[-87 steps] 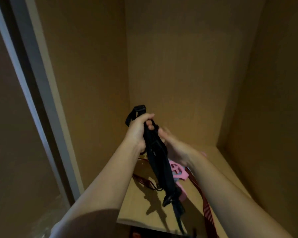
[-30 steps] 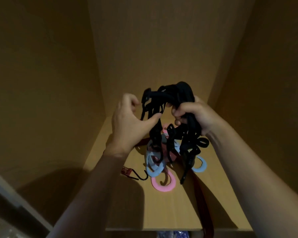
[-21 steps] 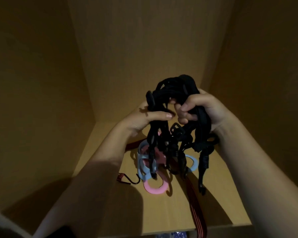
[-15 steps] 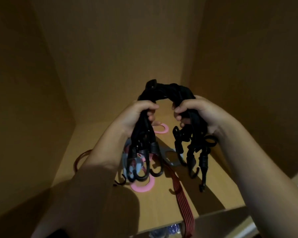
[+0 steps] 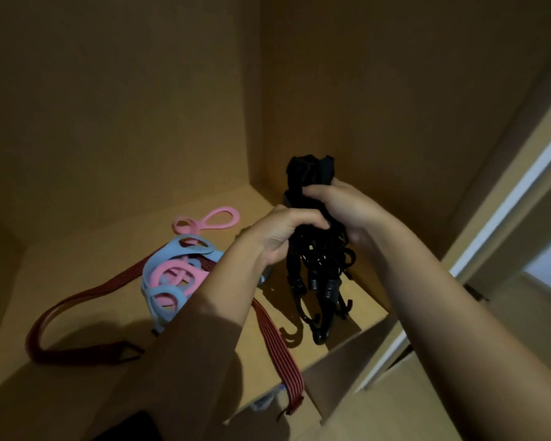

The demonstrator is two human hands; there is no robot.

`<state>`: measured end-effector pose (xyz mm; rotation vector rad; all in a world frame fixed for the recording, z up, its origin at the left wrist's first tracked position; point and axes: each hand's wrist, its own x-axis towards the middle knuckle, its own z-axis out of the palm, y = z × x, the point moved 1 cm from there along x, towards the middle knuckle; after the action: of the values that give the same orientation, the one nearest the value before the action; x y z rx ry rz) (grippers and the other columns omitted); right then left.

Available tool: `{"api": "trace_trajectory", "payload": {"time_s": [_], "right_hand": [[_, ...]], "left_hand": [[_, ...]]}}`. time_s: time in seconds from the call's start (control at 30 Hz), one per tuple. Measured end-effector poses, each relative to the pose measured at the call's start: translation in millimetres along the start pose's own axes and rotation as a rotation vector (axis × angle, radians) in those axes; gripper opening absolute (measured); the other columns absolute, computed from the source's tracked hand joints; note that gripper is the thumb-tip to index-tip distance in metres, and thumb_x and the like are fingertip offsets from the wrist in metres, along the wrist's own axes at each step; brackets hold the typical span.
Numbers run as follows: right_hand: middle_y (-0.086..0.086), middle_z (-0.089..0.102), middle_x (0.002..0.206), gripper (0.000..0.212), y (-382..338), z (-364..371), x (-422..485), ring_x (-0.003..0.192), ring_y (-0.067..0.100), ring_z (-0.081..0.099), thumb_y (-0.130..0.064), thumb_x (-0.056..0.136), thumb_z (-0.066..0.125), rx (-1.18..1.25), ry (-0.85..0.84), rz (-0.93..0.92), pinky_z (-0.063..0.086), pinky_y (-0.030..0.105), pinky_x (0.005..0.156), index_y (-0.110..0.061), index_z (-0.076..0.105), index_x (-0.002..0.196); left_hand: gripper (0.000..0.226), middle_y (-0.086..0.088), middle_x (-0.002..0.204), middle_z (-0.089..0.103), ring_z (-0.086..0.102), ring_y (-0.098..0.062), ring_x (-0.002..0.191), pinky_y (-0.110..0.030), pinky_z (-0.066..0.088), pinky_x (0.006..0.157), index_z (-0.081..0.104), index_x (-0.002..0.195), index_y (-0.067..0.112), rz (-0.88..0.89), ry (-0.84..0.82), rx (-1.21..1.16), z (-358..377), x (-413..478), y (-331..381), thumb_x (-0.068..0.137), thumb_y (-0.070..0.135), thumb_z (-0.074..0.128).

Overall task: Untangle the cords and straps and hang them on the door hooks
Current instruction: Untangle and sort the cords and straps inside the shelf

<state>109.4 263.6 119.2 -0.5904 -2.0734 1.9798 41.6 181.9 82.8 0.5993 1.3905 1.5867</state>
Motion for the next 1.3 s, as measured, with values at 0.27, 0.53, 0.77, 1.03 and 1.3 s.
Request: {"api": "trace_trajectory", "payload": {"time_s": [0.27, 0.53, 0.77, 1.03, 1.3], "right_hand": [[0.003, 0.056, 0.113, 0.074, 43, -21, 5, 0.092, 0.017, 0.059, -0.051, 0.079, 0.062, -0.095, 0.076, 0.256, 0.05, 0.028, 0.069, -0.018, 0.031, 0.137], [0.0, 0.06, 0.106, 0.063, 104, -30, -7, 0.093, 0.014, 0.061, -0.029, 0.073, 0.075, -0.399, 0.113, 0.216, 0.054, 0.033, 0.082, -0.018, 0.04, 0.124], [0.009, 0.054, 0.115, 0.057, 124, -9, 5, 0.095, 0.027, 0.058, -0.034, 0.08, 0.061, -0.818, 0.371, 0.091, 0.054, 0.044, 0.077, -0.016, 0.037, 0.128], [0.008, 0.043, 0.135, 0.071, 114, -3, 7, 0.12, 0.026, 0.042, -0.04, 0.086, 0.054, -1.079, 0.467, -0.125, 0.042, 0.037, 0.092, -0.015, 0.021, 0.144], [0.013, 0.05, 0.124, 0.043, 90, 27, 9, 0.115, 0.028, 0.043, -0.027, 0.087, 0.053, -1.003, 0.322, -0.398, 0.042, 0.036, 0.091, -0.007, 0.049, 0.125]], "left_hand": [[0.023, -0.015, 0.1, 0.066, 0.065, -0.028, 0.09, -0.036, 0.054, 0.069, 0.061, 0.106, 0.007, -0.167, 0.213, -0.136, 3, 41, -39, 0.083, 0.011, 0.061], [0.025, -0.013, 0.099, 0.066, 0.063, -0.028, 0.092, -0.038, 0.052, 0.076, 0.064, 0.1, 0.006, -0.282, 0.282, -0.34, -10, 71, -72, 0.079, 0.019, 0.064], [0.055, -0.002, 0.115, 0.061, 0.057, -0.022, 0.109, -0.039, 0.046, 0.098, 0.05, 0.123, 0.017, -0.154, 0.374, 0.111, -24, 92, -91, 0.077, 0.041, 0.068], [0.087, -0.009, 0.125, 0.051, 0.051, -0.027, 0.114, -0.041, 0.048, 0.094, 0.042, 0.129, 0.01, -0.087, 0.581, 0.774, -46, 88, -80, 0.067, 0.069, 0.057], [0.038, -0.008, 0.116, 0.063, 0.059, -0.026, 0.11, -0.044, 0.046, 0.097, 0.057, 0.114, 0.018, 0.09, 0.52, 0.633, -66, 46, -76, 0.08, 0.034, 0.054]]}}
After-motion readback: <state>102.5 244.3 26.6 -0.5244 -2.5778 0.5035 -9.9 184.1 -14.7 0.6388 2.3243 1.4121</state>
